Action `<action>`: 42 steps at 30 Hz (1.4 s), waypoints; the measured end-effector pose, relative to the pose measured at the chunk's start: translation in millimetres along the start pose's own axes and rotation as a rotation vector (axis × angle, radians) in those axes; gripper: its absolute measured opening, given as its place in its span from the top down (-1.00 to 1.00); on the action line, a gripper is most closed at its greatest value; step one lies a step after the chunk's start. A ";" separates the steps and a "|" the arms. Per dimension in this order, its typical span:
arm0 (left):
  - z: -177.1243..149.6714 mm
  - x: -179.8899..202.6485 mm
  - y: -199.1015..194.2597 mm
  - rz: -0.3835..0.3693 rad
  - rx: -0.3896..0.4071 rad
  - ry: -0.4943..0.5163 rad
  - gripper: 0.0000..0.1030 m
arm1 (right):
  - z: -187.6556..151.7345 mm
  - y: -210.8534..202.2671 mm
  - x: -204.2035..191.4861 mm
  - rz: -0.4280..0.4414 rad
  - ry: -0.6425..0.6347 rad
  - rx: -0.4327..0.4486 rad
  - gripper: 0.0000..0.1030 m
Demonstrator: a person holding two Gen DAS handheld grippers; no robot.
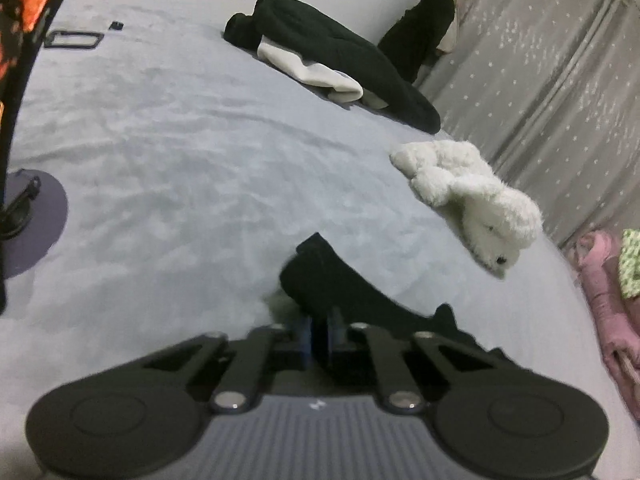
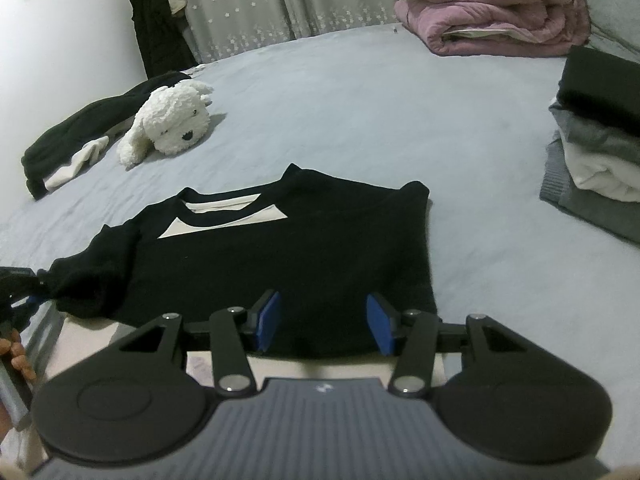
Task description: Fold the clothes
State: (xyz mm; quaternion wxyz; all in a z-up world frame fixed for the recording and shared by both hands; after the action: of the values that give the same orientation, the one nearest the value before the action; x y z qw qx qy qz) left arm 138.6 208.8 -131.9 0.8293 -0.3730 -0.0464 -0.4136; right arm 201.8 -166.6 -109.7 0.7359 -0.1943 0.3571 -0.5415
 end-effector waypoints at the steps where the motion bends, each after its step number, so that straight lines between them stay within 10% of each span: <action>1: 3.0 3.3 -3.3 -0.009 0.021 0.014 0.88 | -0.3 0.3 -0.6 0.002 0.000 -0.001 -0.02; 15: 3.7 96.8 -60.9 -0.349 0.161 0.266 0.88 | -3.7 1.0 -15.4 0.105 0.064 -0.023 -0.02; 31: -88.7 159.3 -83.5 -0.602 -0.003 0.548 0.89 | -3.1 1.0 -42.3 0.573 0.519 -0.112 -0.27; 42: -150.3 185.1 -111.5 -0.775 -0.094 0.774 0.88 | -9.4 8.8 -17.4 0.711 0.841 -0.162 -0.31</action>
State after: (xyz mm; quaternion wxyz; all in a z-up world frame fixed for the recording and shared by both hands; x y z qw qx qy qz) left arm 144.5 -52.9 -103.7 0.5553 -0.1861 0.1465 -0.7972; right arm 197.9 -146.3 -116.4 0.6501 0.1150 0.7041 -0.2617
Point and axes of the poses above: each gripper's, at about its wrist camera, not at the fingertips, and y roughly the way its jaws point, x to its right, z to its top, the point moved 9 cm from there along y, roughly the way its jaws point, and after that the axes turned 7 degrees about y, right-handed, at the moved point
